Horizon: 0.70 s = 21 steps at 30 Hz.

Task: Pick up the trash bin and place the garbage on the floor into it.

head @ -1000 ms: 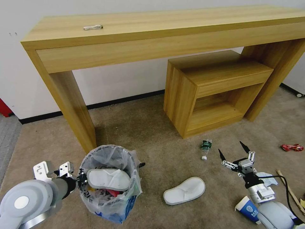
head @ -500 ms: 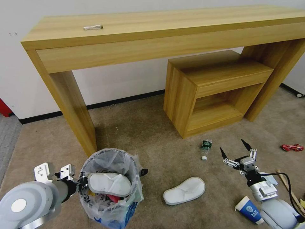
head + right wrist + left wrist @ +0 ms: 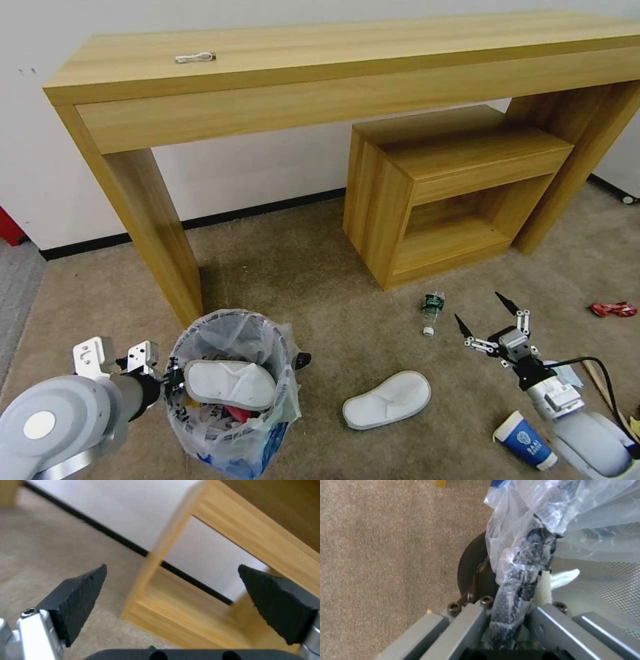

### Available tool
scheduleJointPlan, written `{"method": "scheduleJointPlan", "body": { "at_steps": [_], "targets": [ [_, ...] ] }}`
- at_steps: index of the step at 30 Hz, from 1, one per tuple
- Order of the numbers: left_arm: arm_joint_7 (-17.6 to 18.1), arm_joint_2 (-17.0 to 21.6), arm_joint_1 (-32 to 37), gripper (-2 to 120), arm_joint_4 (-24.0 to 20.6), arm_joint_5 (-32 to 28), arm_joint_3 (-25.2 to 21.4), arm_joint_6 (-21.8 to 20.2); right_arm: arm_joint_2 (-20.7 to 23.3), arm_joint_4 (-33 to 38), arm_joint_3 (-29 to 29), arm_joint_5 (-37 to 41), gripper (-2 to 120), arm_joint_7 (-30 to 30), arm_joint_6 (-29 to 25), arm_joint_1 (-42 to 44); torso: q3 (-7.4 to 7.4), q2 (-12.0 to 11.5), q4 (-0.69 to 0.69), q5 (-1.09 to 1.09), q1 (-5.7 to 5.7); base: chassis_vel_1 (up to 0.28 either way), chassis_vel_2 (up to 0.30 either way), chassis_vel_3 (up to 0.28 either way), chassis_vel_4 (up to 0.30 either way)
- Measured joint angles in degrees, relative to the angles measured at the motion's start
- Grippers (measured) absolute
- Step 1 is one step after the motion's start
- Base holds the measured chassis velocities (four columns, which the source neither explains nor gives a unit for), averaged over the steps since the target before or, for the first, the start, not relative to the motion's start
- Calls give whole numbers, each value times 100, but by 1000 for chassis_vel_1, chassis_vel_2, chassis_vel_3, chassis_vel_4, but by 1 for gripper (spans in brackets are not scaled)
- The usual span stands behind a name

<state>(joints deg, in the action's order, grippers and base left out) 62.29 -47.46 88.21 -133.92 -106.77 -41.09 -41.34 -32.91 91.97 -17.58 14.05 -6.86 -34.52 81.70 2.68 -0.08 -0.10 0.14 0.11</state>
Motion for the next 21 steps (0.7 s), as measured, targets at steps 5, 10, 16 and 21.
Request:
{"method": "scheduleJointPlan", "body": {
  "at_steps": [5,10,16,21],
  "targets": [
    [-9,-57,-9,0,6,29,38,0,438,-198,246,-6,100,1080,-377,-378,0,0,0,-1,0,0,0,0,0],
    [-11,-159,24,0,-28,91,50,0,623,-403,524,-116,100,1948,-668,-836,0,0,1,-1,0,0,0,0,0],
    [-14,-298,67,0,-66,189,82,-1,683,-697,610,-636,100,2773,-1060,-1246,1,0,1,1,0,0,0,0,0],
    [-15,-354,81,0,-84,243,96,-6,899,-748,619,-814,100,3226,-1139,-1373,0,0,0,-1,0,0,0,0,0]
  ]
}}
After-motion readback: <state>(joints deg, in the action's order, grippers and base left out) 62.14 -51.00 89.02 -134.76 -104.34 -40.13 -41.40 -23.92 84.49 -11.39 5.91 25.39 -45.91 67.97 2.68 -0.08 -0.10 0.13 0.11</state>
